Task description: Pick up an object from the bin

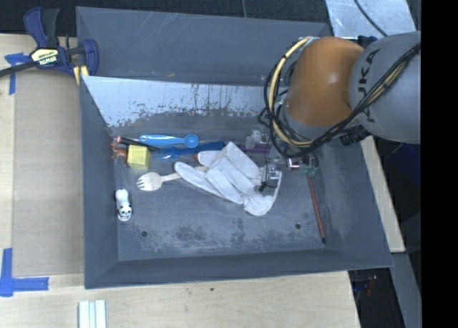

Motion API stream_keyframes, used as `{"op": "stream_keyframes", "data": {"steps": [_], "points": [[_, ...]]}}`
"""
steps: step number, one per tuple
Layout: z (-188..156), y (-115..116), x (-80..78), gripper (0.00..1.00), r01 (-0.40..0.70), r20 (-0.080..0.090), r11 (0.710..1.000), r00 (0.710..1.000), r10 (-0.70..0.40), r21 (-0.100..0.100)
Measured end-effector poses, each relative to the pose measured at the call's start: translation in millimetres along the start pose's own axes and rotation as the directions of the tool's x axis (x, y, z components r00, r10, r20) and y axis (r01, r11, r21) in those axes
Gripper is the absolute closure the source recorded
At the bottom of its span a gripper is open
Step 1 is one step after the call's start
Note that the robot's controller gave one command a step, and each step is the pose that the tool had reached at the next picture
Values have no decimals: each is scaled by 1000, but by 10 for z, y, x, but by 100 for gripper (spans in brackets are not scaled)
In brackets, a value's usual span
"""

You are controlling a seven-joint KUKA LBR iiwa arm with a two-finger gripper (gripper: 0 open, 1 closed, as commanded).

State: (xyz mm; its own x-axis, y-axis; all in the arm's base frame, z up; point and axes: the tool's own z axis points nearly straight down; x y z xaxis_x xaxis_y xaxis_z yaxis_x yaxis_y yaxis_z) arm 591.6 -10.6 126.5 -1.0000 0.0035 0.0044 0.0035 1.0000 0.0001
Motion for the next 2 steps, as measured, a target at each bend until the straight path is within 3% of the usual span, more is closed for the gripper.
{"op": "stream_keyframes", "data": {"steps": [1,2], "points": [[-51,1,-17,0,0,8,1000,1000,0,0],[197,787,-15,0,-73,5,997,997,73,-2]]}}
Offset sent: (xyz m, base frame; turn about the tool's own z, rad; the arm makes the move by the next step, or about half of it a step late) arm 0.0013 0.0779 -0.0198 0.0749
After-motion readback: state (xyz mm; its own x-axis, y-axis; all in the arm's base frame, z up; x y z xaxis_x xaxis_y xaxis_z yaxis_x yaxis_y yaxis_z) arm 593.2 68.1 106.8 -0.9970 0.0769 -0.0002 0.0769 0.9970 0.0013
